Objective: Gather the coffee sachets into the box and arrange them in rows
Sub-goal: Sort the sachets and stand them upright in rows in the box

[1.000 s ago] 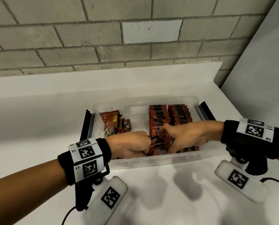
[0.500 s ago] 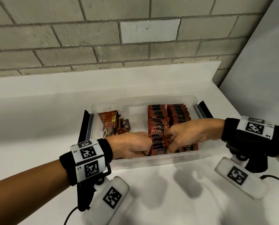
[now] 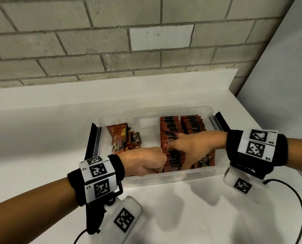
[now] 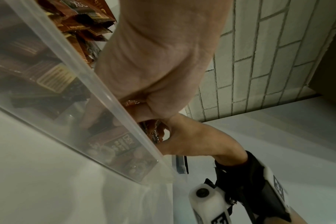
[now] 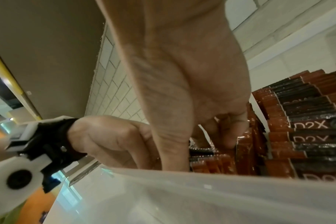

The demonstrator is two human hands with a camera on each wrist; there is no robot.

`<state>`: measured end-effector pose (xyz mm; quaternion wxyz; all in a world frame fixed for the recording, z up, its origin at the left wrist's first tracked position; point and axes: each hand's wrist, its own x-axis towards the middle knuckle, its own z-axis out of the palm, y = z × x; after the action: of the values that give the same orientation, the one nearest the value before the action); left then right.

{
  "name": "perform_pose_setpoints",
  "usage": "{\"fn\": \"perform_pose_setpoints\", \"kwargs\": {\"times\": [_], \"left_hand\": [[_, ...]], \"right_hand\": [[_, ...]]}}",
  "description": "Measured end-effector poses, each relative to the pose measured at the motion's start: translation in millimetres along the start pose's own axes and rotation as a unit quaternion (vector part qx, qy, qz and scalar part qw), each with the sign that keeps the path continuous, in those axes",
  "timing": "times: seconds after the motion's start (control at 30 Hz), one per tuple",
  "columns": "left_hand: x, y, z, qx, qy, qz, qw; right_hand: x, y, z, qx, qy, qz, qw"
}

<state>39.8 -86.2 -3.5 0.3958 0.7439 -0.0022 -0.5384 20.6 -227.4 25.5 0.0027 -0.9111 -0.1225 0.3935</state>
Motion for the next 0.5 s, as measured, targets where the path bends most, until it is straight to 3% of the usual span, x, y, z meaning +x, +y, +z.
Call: {"fn": "perform_pose_setpoints", "kwargs": {"times": [0.17,0.33,0.5], "left_hand": [[1.2,5.0,0.0,0.027,0.056,0.038,0.997],[2.2,12.6,2.9,-0.004,0.044,0.053,0.998],[2.0,14.6,2.1,-0.046,0.046,0.049,0.997]], "right_hand": [[4.8,-5.5,7.4,-0.053,0.029,0.006,0.998],[4.4,-2.3,7.9,-0.08,0.079,0.01,0.994],[1.2,1.2,6.2,-0.04,0.102,0.028,0.994]]}}
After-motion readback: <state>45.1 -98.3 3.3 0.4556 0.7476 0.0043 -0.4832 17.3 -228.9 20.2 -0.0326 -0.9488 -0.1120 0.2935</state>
